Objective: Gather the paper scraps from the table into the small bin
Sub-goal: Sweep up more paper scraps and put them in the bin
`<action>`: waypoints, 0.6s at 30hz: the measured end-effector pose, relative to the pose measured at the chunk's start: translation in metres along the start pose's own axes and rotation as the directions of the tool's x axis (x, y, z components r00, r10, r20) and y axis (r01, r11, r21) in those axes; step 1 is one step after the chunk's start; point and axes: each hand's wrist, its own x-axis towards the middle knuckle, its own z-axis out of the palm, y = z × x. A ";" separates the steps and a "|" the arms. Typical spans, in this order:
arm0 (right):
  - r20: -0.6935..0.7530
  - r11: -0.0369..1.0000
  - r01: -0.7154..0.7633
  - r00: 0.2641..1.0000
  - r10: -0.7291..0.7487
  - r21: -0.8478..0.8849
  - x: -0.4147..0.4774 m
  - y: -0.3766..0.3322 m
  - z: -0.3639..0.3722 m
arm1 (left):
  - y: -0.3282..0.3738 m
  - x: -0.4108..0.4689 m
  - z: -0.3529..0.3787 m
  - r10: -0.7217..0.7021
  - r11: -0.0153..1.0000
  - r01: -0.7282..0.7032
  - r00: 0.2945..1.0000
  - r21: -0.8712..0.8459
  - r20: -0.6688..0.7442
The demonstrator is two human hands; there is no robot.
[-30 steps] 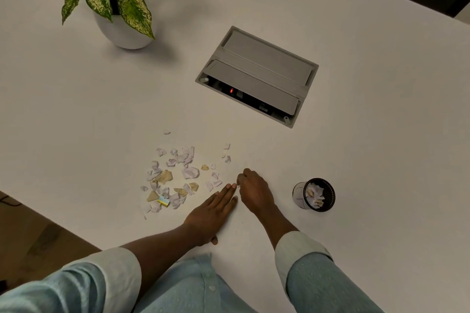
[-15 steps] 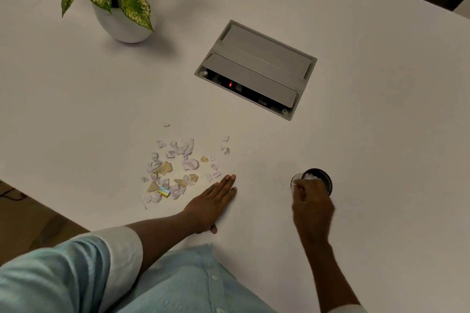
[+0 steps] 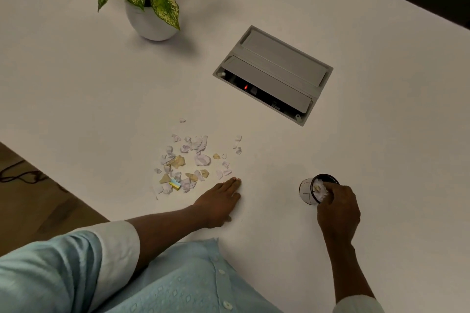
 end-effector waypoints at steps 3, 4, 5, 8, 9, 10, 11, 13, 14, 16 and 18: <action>-0.033 0.996 0.058 0.998 -0.056 0.065 -0.007 -0.020 0.005 | -0.007 -0.017 0.000 -0.117 0.993 0.117 0.978 -0.014 -0.175; -0.029 0.990 0.101 0.995 -0.098 0.101 -0.011 -0.028 0.008 | -0.011 -0.024 0.001 -0.176 0.984 0.173 0.957 -0.033 -0.230; -0.011 0.979 0.143 0.990 -0.143 0.148 -0.017 -0.036 0.013 | -0.016 -0.031 0.003 -0.242 0.970 0.233 0.934 -0.067 -0.264; 0.120 0.952 0.181 0.969 -0.216 0.248 -0.033 -0.059 0.033 | -0.035 -0.053 0.007 -0.436 0.899 0.399 0.852 -0.180 -0.289; 0.184 0.951 0.178 0.956 -0.228 0.251 -0.039 -0.066 0.041 | -0.042 -0.059 0.008 -0.485 0.874 0.441 0.826 -0.205 -0.287; 0.255 0.952 0.173 0.937 -0.238 0.253 -0.045 -0.073 0.050 | -0.048 -0.064 0.009 -0.525 0.850 0.476 0.804 -0.226 -0.280; 0.327 0.952 0.159 0.914 -0.242 0.262 -0.050 -0.079 0.059 | -0.053 -0.067 0.010 -0.554 0.831 0.501 0.788 -0.243 -0.268; 0.459 0.952 0.117 0.855 -0.241 0.281 -0.060 -0.091 0.075 | -0.061 -0.070 0.012 -0.588 0.804 0.526 0.772 -0.277 -0.240; 0.512 0.954 0.104 0.824 -0.241 0.282 -0.063 -0.097 0.083 | -0.065 -0.069 0.014 -0.596 0.795 0.529 0.770 -0.297 -0.225; 0.611 0.958 0.084 0.754 -0.242 0.275 -0.068 -0.111 0.095 | -0.069 -0.064 0.017 -0.595 0.789 0.522 0.781 -0.325 -0.190; 0.688 0.964 0.124 0.680 -0.254 0.234 -0.072 -0.123 0.106 | -0.070 -0.058 0.018 -0.579 0.794 0.503 0.796 -0.342 -0.174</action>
